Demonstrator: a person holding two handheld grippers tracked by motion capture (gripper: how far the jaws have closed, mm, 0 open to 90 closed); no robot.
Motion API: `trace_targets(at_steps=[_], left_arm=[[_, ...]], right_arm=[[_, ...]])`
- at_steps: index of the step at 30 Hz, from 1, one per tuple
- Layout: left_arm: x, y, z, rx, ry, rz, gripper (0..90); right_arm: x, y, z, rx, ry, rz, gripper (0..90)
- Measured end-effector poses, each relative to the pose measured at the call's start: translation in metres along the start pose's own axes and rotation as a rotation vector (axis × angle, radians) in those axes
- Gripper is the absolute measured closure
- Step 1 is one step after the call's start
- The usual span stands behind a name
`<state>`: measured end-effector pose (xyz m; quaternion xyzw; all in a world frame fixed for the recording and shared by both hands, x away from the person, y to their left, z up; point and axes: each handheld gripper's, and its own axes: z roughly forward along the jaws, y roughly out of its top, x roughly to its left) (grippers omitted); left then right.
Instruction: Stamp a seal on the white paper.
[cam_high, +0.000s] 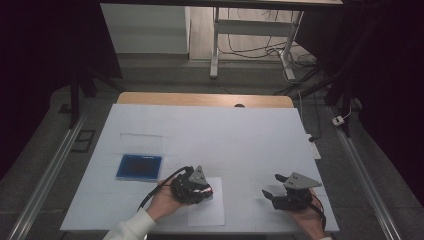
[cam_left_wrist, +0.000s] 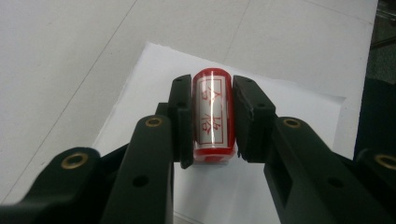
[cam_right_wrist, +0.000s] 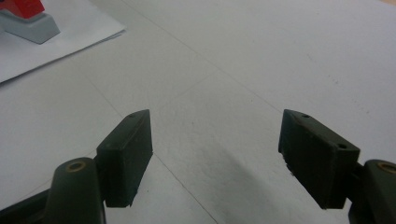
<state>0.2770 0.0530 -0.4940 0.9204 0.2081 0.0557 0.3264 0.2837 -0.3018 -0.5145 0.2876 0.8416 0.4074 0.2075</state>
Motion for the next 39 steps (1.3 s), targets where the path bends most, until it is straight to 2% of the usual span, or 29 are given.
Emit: trace_targets(at_steps=[17, 28, 39], left_arm=[[-0.0024, 0.0033, 0.0036, 0.041, 0.015, 0.008, 70.5], [-0.0032, 0.0025, 0.0051, 0.042, 0.019, -0.002, 70.7], [-0.0032, 0.0010, 0.0054, 0.036, 0.020, 0.005, 70.9]], right_arm=[[0.0010, 0.0000, 0.0008, 0.008, -0.002, -0.003, 25.3], [0.0016, 0.0002, 0.0008, 0.009, 0.000, -0.006, 25.3], [0.0022, 0.0006, -0.0001, 0.005, 0.000, -0.007, 25.3]])
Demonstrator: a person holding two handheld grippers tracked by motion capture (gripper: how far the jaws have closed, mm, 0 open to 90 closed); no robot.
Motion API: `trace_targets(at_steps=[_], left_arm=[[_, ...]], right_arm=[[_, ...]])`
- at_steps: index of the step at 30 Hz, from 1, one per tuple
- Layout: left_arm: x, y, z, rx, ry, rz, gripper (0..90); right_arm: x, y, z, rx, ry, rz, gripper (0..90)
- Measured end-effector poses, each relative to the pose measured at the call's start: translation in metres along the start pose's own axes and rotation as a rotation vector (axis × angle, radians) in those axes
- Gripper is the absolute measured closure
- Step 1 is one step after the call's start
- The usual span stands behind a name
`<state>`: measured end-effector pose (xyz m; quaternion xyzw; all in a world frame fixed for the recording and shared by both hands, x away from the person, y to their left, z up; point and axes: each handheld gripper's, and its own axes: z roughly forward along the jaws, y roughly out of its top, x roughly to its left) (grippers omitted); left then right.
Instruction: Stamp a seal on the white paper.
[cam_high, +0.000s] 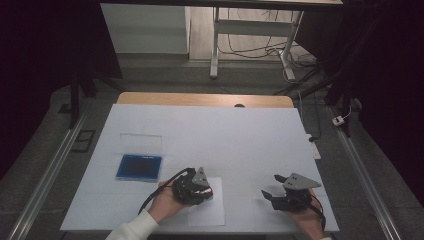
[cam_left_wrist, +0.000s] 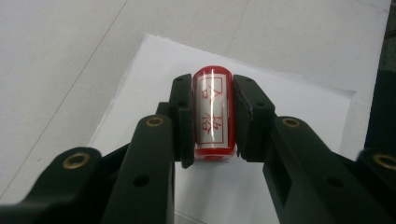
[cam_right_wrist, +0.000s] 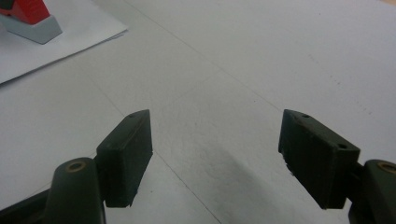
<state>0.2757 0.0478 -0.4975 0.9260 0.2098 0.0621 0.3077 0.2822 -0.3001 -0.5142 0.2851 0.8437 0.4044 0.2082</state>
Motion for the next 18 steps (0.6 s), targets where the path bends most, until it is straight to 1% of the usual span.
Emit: trace_targets(at_steps=[18], left_arm=[[-0.0002, -0.0009, 0.0005, -0.004, 0.000, 0.003, 70.9]], right_arm=[[0.0000, -0.0001, 0.0007, -0.001, 0.000, 0.002, 25.2]])
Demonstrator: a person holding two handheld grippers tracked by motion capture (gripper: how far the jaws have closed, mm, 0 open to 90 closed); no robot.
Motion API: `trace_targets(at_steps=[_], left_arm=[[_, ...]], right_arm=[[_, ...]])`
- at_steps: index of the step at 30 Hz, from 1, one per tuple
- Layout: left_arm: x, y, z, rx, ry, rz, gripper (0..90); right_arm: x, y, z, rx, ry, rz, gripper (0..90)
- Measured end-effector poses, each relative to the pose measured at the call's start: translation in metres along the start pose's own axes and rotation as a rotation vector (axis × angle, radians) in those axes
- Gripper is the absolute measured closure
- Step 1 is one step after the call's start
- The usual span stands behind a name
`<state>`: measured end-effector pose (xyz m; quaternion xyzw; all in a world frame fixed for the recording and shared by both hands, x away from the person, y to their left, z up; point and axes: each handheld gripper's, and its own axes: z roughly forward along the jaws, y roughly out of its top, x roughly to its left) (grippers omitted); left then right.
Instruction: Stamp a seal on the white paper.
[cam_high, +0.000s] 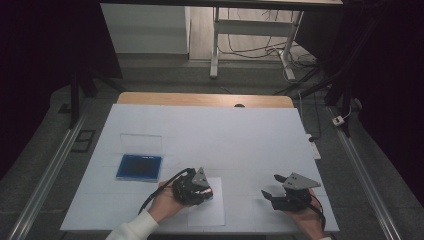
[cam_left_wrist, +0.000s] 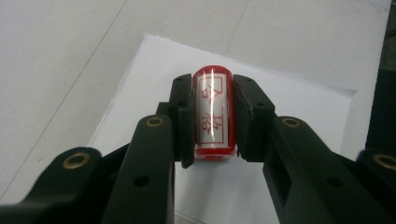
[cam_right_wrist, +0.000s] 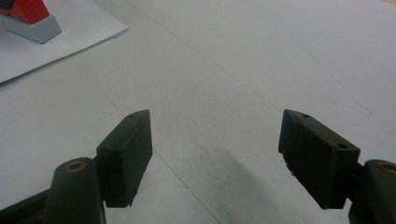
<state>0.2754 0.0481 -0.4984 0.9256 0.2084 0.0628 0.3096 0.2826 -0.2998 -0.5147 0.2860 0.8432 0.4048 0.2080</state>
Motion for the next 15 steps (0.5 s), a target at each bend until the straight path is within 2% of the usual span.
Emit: trace_targets(at_steps=[15], left_arm=[[-0.0015, 0.0001, -0.0006, -0.001, 0.010, 0.006, 70.6]], right_arm=[[0.0002, 0.0003, -0.0017, -0.007, -0.001, 0.001, 25.2]])
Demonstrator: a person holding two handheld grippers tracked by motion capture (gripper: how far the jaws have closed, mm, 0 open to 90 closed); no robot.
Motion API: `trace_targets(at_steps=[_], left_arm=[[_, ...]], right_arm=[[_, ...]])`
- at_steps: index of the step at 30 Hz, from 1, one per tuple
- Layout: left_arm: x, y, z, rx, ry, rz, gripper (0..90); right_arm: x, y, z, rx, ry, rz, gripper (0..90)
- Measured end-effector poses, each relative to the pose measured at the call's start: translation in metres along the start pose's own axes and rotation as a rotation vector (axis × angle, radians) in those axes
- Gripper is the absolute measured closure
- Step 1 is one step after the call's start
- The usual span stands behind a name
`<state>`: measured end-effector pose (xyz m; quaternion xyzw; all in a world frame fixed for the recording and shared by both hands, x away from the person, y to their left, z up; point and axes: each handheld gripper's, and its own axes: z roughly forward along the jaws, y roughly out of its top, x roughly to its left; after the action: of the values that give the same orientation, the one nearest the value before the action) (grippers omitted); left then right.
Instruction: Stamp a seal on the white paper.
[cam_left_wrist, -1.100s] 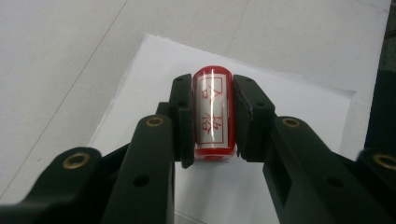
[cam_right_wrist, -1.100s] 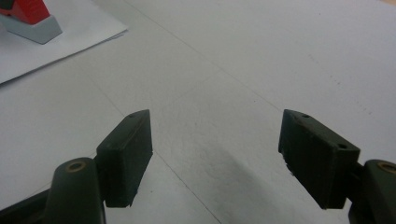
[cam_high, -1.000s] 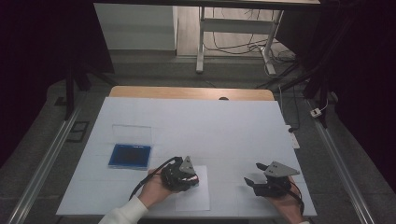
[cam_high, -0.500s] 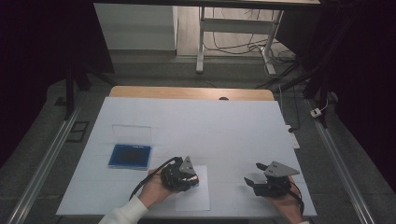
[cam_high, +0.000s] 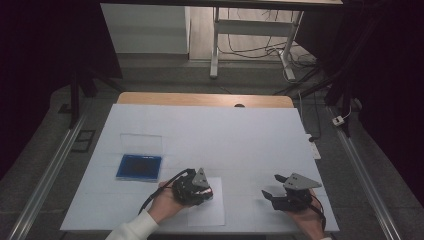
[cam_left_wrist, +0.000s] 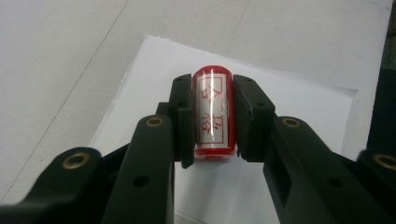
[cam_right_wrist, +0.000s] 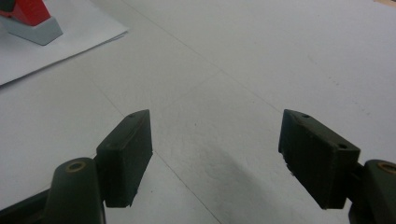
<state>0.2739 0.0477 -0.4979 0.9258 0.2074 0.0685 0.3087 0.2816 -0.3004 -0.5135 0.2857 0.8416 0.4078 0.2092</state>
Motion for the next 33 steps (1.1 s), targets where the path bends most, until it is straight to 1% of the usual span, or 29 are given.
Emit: trace_targets(at_steps=[2, 4, 5, 6, 7, 8, 9, 10, 13, 15, 17, 21, 24, 28, 30, 33], left_arm=[[0.000, 0.000, 0.000, -0.005, 0.000, 0.002, 70.5], [0.001, 0.000, -0.004, -0.024, -0.005, -0.004, 70.4], [0.002, 0.000, -0.004, -0.023, -0.009, -0.004, 70.2], [0.002, 0.000, -0.004, -0.027, -0.009, -0.004, 70.1], [0.001, 0.000, -0.005, -0.033, 0.001, 0.001, 70.0], [0.001, 0.001, -0.007, -0.047, 0.001, -0.002, 69.9], [0.002, 0.001, -0.011, -0.074, -0.010, -0.009, 69.9], [0.003, 0.003, -0.016, -0.102, -0.015, -0.017, 70.0], [0.003, 0.005, -0.032, -0.166, -0.018, -0.029, 70.0], [0.003, 0.007, -0.042, -0.202, -0.029, -0.035, 69.9], [0.002, 0.007, -0.049, -0.227, -0.040, -0.045, 69.9], [0.003, 0.007, -0.057, -0.249, -0.056, -0.054, 69.9], [0.005, 0.005, -0.059, -0.258, -0.070, -0.071, 69.9], [0.009, 0.003, -0.064, -0.270, -0.061, -0.087, 69.9], [0.011, 0.001, -0.067, -0.273, -0.054, -0.088, 69.9], [0.014, -0.001, -0.071, -0.276, -0.043, -0.100, 69.9]], right_arm=[[0.000, 0.000, 0.000, 0.003, 0.000, -0.004, 25.2], [0.000, 0.000, 0.000, 0.005, 0.000, -0.005, 25.2], [0.001, 0.001, -0.001, 0.004, -0.005, -0.006, 25.2], [0.001, 0.000, 0.000, -0.001, 0.001, -0.004, 25.2], [0.000, 0.000, 0.000, 0.000, -0.001, -0.003, 25.2], [0.000, 0.000, -0.001, 0.000, -0.001, -0.003, 25.2], [0.000, 0.000, 0.000, -0.006, 0.002, -0.001, 25.1], [0.000, 0.001, -0.001, -0.006, 0.002, -0.002, 25.2], [0.001, 0.001, -0.001, -0.001, 0.002, -0.006, 25.1], [0.000, 0.001, -0.001, 0.001, 0.000, -0.009, 25.2], [0.000, 0.000, -0.001, 0.001, 0.001, -0.009, 25.1], [0.000, 0.000, -0.001, -0.005, 0.000, -0.008, 25.1], [0.000, 0.000, -0.001, -0.002, 0.000, -0.008, 25.2], [0.001, 0.000, -0.001, -0.011, -0.002, -0.005, 25.2], [0.001, 0.000, -0.002, -0.007, 0.001, -0.007, 25.2], [0.001, 0.000, -0.002, -0.007, 0.001, -0.006, 25.1]])
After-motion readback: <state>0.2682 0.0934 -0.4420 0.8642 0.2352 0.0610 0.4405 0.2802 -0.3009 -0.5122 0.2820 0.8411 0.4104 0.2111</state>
